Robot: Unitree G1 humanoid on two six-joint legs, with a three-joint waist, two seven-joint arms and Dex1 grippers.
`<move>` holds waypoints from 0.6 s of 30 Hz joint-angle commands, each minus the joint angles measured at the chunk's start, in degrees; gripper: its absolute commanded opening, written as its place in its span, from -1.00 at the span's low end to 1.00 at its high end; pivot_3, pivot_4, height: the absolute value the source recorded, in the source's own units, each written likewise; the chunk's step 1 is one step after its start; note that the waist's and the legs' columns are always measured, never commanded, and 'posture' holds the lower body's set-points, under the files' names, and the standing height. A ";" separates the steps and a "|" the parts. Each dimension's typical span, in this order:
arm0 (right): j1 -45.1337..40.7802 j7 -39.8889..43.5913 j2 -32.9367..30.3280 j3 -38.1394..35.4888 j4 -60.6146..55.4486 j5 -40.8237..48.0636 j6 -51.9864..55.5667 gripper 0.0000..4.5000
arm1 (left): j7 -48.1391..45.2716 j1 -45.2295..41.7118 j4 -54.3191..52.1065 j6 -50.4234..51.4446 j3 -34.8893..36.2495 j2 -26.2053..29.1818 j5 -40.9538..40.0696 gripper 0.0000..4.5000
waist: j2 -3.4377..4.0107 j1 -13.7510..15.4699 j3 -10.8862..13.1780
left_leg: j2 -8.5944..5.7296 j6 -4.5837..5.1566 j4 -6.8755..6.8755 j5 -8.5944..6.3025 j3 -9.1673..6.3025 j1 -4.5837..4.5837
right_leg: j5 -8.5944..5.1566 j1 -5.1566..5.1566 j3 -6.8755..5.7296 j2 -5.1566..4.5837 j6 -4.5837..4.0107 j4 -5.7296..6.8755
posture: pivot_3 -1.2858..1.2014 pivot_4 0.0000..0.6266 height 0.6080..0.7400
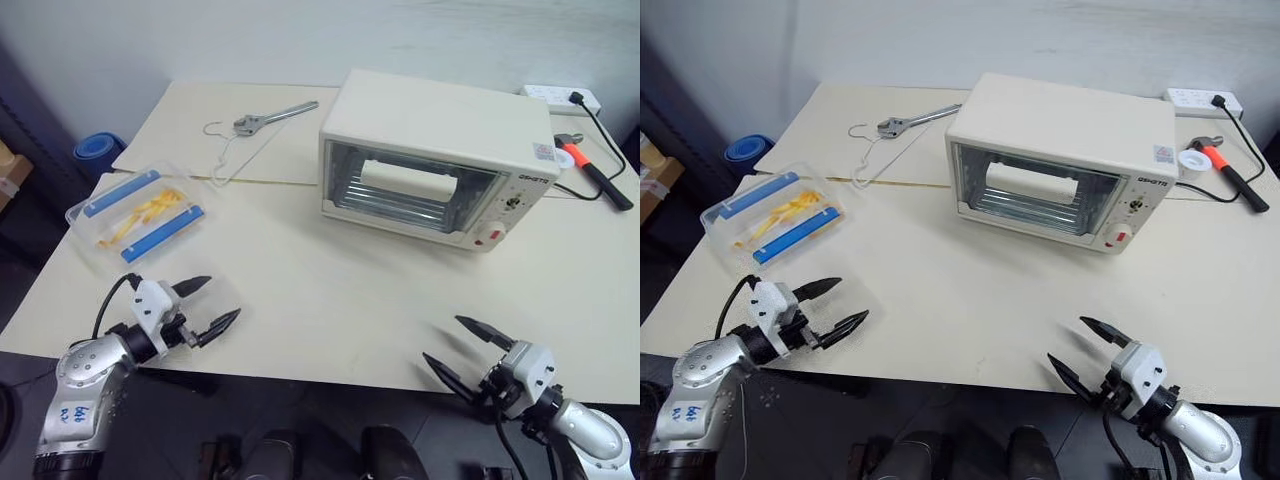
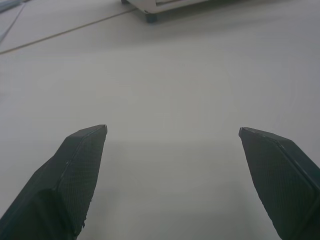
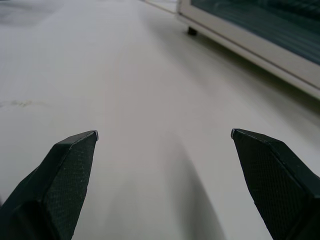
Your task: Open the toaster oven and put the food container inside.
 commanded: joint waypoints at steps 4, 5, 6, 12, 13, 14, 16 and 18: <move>-4.54 -3.53 -2.00 0.11 -6.72 5.72 9.02 0.98 | -3.43 -1.13 -5.55 6.98 0.99 2.23 -7.18 1.00 | 0.07 -0.27 0.07 | 0.05 -0.02 -0.02 -0.01 -0.02 -0.01 | 0.00 -0.01 -0.02 0.00 -0.01 0.00 | 0.03 -0.52 1.00; -6.39 -4.68 -2.73 -0.22 -8.25 7.15 12.16 0.98 | -4.27 -2.30 -6.24 9.97 1.81 2.74 -10.35 1.00 | 0.13 -0.44 0.18 | 0.05 -0.02 0.01 -0.01 -0.02 -0.01 | 0.00 0.00 -0.02 0.00 -0.01 0.00 | 0.03 -0.52 1.00; -9.48 -6.95 -3.69 -0.85 -9.86 9.29 16.83 0.98 | -5.02 -4.66 -6.72 13.97 3.52 3.23 -15.73 1.00 | 0.18 -0.50 0.28 | 0.06 -0.01 0.12 -0.01 -0.01 -0.05 | 0.03 -0.01 -0.01 -0.01 -0.06 0.03 | 0.03 -0.52 1.00; -27.53 -15.05 -8.83 -2.80 -9.09 16.38 35.31 0.98 | -8.93 -13.46 -6.82 21.07 4.13 7.63 -21.98 1.00 | 0.15 -0.66 0.44 | 0.10 -0.12 0.07 0.10 -0.13 -0.19 | 0.17 -0.18 -0.17 0.01 -0.24 0.11 | 0.03 -0.52 1.00; -30.18 -15.66 -9.10 -2.71 -8.11 16.72 36.88 0.98 | -9.51 -14.27 -6.80 21.41 3.77 7.90 -22.19 1.00 | 0.15 -0.69 0.44 | 0.11 -0.13 0.03 0.11 -0.15 -0.21 | 0.17 -0.24 -0.19 0.03 -0.25 0.15 | 0.03 -0.52 1.00; -32.16 -16.14 -9.17 -2.64 -7.47 17.16 38.20 0.98 | -9.87 -14.87 -6.73 21.37 3.53 7.97 -22.00 1.00 | 0.15 -0.69 0.44 | 0.11 -0.13 0.02 0.11 -0.14 -0.32 | 0.15 -0.42 -0.19 0.03 -0.27 0.25 | 0.03 -0.52 1.00; -35.68 -16.89 -9.04 -1.93 -6.18 16.92 40.02 0.98 | -9.75 -16.03 -6.59 21.86 3.36 7.46 -22.16 1.00 | 0.14 -0.71 0.45 | 0.11 -0.13 -0.01 0.11 -0.13 -0.47 | 0.15 -0.57 -0.22 0.05 -0.27 0.28 | 0.03 -0.52 1.00; -38.50 -16.75 -8.81 -0.61 -5.07 16.61 41.50 0.98 | -9.42 -16.76 -6.71 22.27 2.91 6.97 -22.03 1.00 | 0.14 -0.76 0.45 | 0.10 -0.10 -0.07 0.09 -0.12 -0.52 | 0.15 -0.60 -0.36 0.05 -0.27 0.35 | 0.03 -0.52 1.00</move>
